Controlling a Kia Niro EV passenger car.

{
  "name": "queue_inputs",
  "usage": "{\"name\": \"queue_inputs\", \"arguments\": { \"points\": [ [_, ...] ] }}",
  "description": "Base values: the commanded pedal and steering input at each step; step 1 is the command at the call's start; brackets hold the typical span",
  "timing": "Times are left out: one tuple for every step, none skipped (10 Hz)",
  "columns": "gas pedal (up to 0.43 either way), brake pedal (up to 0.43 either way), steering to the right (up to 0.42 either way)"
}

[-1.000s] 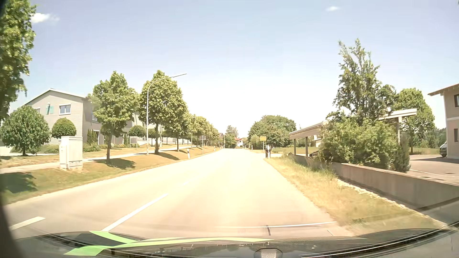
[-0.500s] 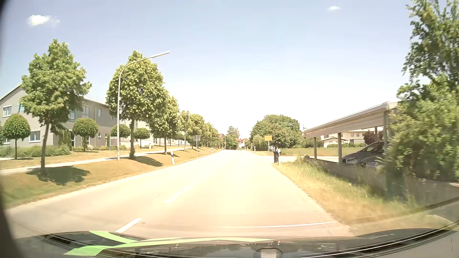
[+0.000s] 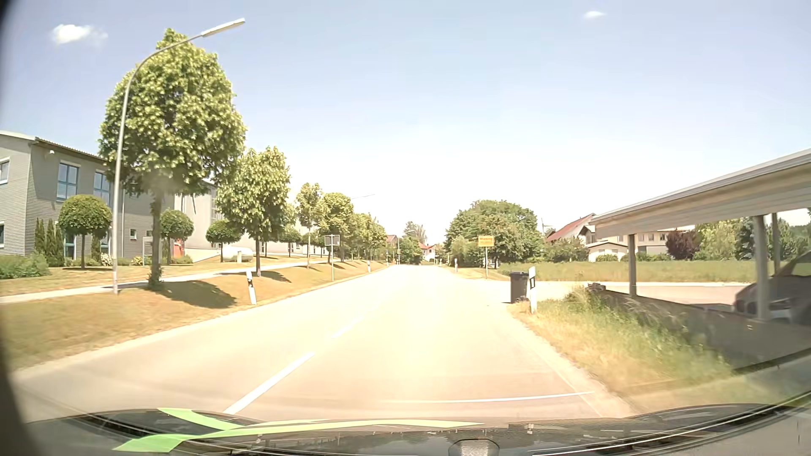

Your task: Follow the waypoints while adhering to traffic rules and regulations

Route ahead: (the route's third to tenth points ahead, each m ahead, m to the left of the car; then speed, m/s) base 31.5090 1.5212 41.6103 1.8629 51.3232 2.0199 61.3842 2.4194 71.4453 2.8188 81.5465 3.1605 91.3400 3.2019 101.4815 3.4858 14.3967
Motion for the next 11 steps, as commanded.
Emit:
{"name": "queue_inputs", "arguments": {
  "points": [
    [0.197, 0.000, -0.007],
    [0.197, 0.000, -0.007],
    [0.197, 0.000, -0.006],
    [0.197, 0.000, -0.006],
    [0.197, 0.000, -0.006],
    [0.197, 0.000, -0.006],
    [0.197, 0.000, -0.006],
    [0.169, 0.000, -0.005],
    [0.169, 0.000, -0.005],
    [0.169, 0.000, -0.003],
    [0.169, 0.000, -0.001]
  ]
}}
